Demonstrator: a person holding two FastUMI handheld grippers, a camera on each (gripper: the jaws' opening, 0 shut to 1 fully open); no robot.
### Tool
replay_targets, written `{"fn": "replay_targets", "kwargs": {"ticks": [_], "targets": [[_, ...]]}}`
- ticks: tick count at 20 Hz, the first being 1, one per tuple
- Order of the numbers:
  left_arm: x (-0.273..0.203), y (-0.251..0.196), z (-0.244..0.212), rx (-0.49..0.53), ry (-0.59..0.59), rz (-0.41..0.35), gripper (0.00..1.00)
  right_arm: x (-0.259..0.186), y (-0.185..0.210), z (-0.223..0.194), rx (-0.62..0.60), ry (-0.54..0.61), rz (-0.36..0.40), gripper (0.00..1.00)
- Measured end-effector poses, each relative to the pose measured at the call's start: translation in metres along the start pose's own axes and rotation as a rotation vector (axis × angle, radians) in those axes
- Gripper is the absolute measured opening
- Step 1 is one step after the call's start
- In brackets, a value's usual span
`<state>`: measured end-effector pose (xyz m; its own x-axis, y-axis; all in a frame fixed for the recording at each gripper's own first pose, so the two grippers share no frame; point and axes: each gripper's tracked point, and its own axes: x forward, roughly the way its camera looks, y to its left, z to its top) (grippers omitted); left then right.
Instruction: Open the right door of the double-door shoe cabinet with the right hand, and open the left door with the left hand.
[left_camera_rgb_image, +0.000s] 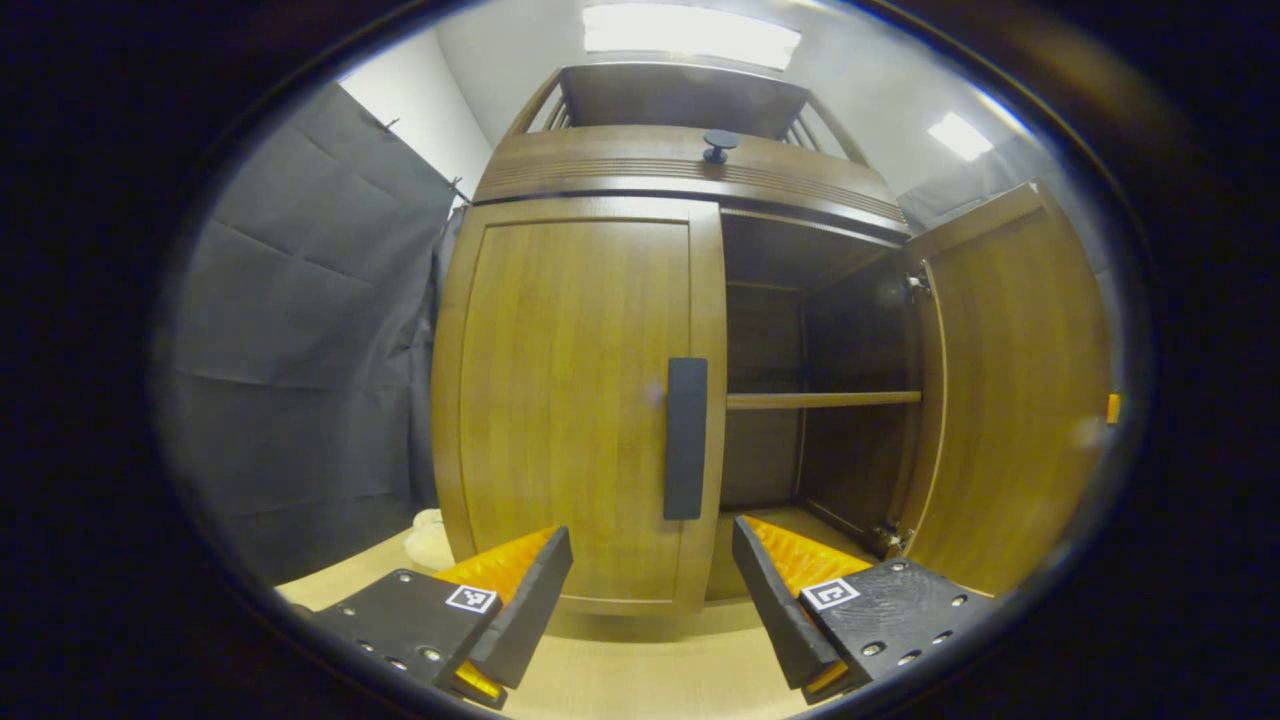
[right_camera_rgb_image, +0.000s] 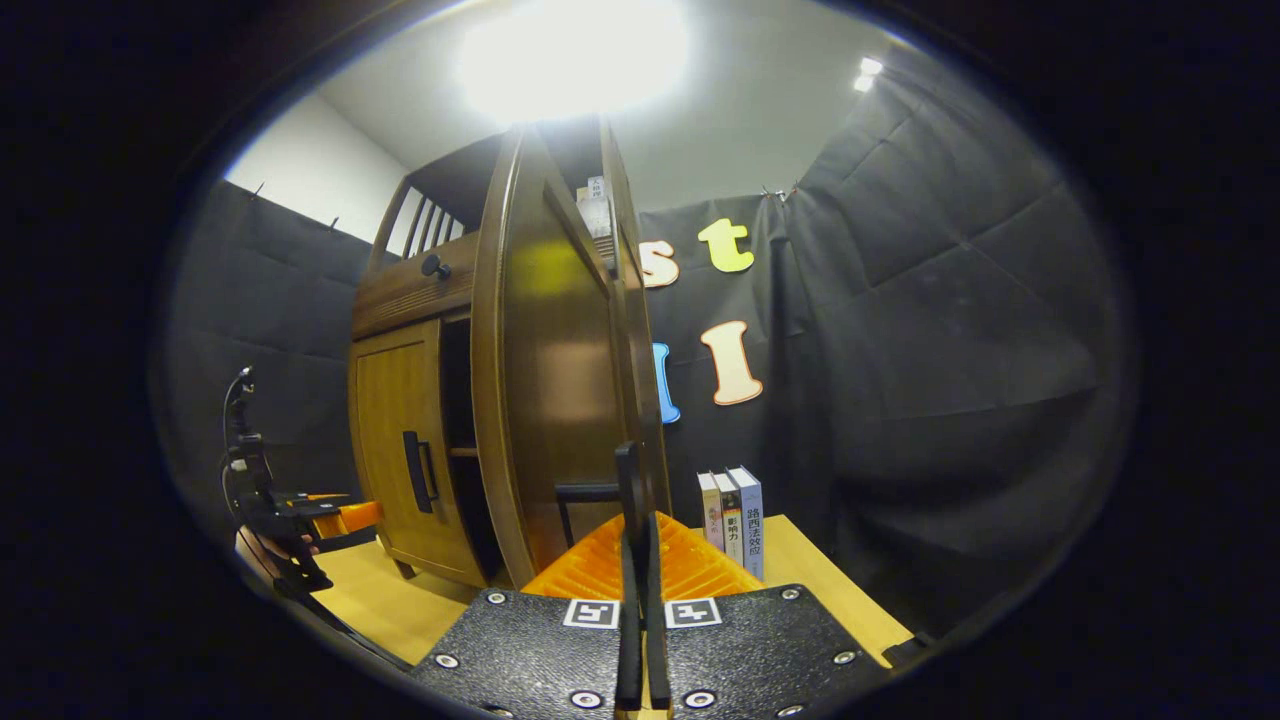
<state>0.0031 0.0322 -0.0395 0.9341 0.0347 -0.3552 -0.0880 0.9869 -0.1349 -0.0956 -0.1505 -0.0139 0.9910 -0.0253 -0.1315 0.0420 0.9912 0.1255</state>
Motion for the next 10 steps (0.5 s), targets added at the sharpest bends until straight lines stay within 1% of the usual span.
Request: {"fn": "replay_targets", "kwargs": {"ticks": [1, 3, 4, 6, 7, 8, 9, 10], "targets": [[0.0, -0.001, 0.0, -0.002, 0.0, -0.001, 0.94, 0.0, 0.0, -0.001, 0.004, 0.003, 0.0, 0.02], [0.0, -0.001, 0.0, -0.008, 0.002, -0.002, 1.0, -0.001, 0.002, -0.001, 0.012, 0.012, 0.001, 0.02], [0.001, -0.001, 0.0, -0.009, 0.006, -0.002, 0.94, -0.001, 0.001, -0.001, 0.009, 0.018, -0.001, 0.02], [0.001, -0.001, 0.0, -0.014, 0.016, -0.003, 0.94, -0.002, -0.002, -0.003, -0.006, 0.036, -0.006, 0.02], [0.001, -0.002, 0.0, -0.015, 0.021, -0.007, 1.0, -0.005, -0.003, -0.005, -0.013, 0.051, -0.006, 0.02], [0.001, -0.001, 0.0, -0.014, 0.023, -0.007, 1.0, -0.01, -0.006, -0.005, -0.021, 0.058, -0.017, 0.03], [0.002, -0.002, 0.001, -0.01, 0.022, -0.006, 0.94, -0.011, -0.013, 0.003, -0.033, 0.043, -0.052, 0.04], [0.002, -0.001, 0.001, -0.007, 0.02, -0.006, 1.0, -0.018, -0.023, 0.011, -0.041, 0.019, -0.083, 0.05]]}}
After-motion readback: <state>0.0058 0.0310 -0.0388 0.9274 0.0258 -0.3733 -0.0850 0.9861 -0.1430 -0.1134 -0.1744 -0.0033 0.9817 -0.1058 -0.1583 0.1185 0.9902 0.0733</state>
